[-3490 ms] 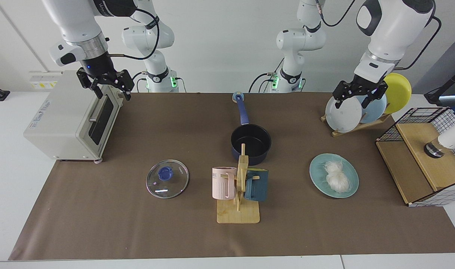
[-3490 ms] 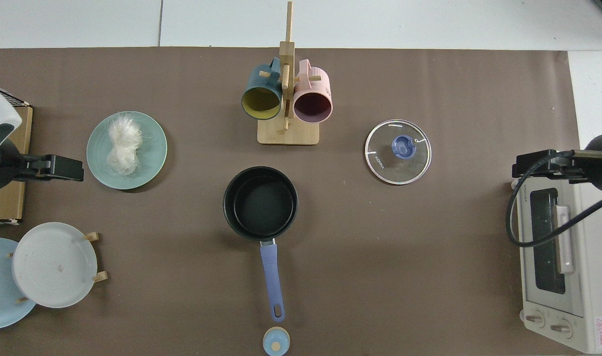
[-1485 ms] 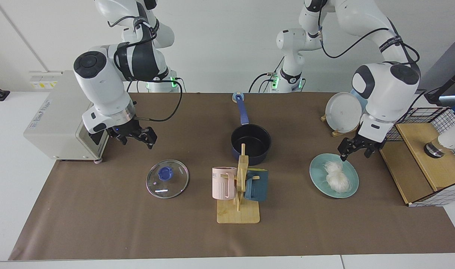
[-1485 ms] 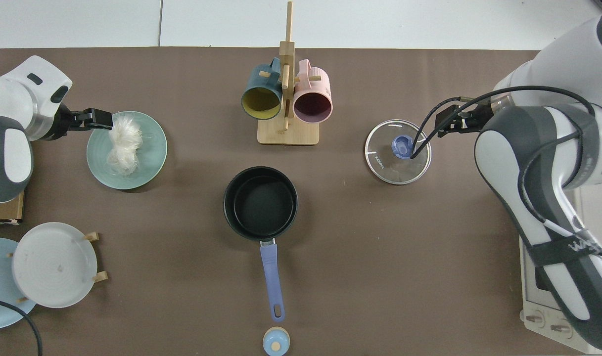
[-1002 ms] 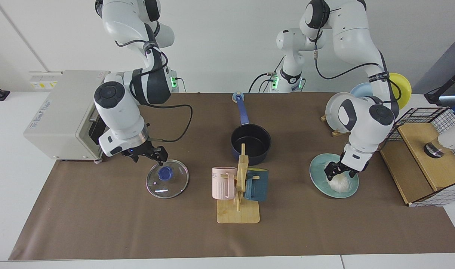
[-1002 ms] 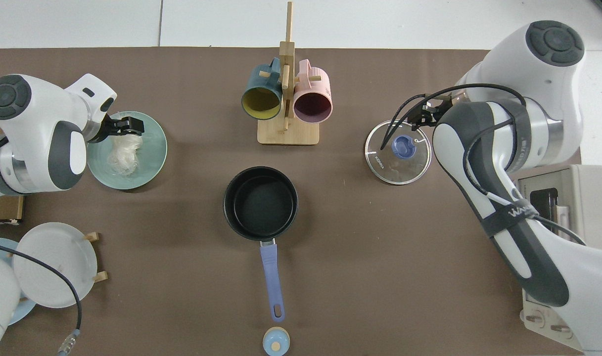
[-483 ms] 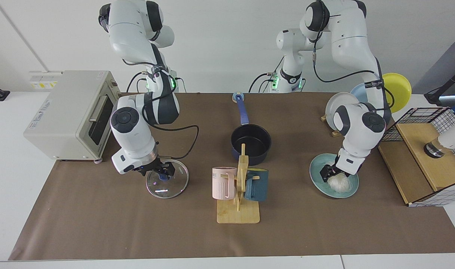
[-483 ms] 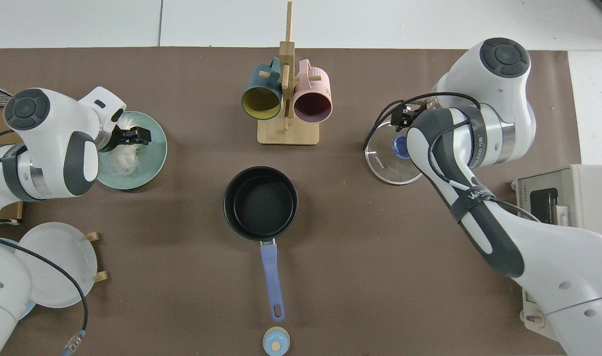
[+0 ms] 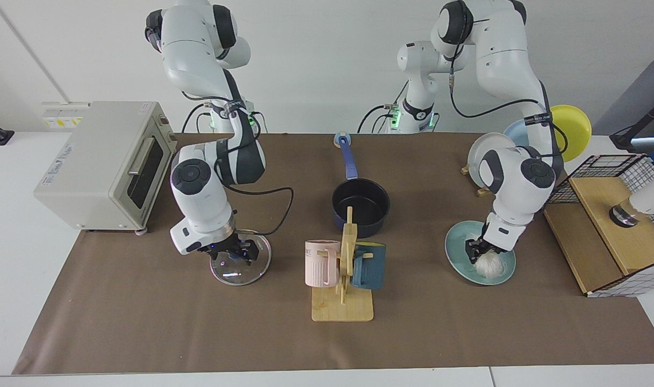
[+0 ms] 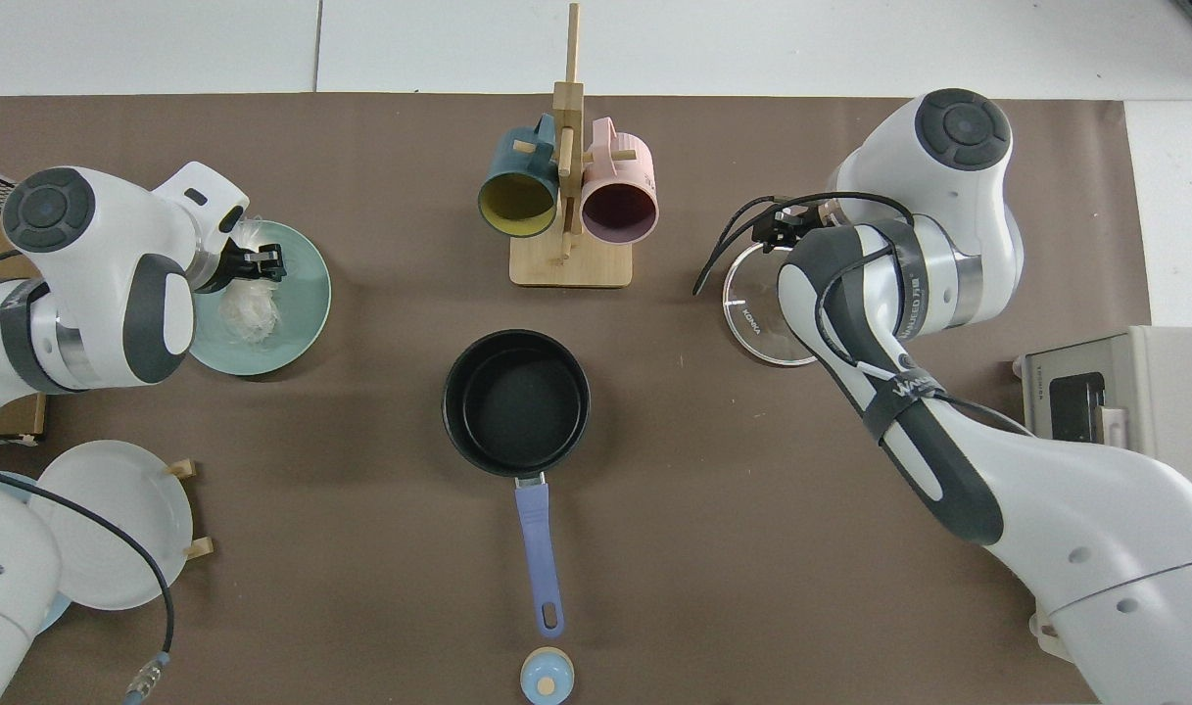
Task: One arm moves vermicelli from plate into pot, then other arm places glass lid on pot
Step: 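Lift the vermicelli with the left gripper and carry it over the saucepan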
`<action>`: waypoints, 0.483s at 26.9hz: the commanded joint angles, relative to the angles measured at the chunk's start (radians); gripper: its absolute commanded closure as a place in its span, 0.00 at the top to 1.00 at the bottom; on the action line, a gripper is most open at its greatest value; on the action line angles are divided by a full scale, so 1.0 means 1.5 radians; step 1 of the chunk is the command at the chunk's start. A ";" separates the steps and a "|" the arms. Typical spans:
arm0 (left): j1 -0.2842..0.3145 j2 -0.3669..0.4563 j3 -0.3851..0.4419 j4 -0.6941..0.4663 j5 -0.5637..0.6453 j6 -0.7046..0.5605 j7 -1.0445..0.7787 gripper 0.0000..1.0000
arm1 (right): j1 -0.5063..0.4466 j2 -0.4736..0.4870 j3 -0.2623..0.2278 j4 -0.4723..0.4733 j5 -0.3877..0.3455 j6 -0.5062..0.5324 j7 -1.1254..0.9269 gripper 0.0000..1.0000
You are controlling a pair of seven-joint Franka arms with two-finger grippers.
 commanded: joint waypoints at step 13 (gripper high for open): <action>-0.010 -0.161 -0.051 0.072 0.029 -0.272 0.025 0.00 | 0.008 -0.006 0.004 -0.058 -0.038 0.033 0.030 1.00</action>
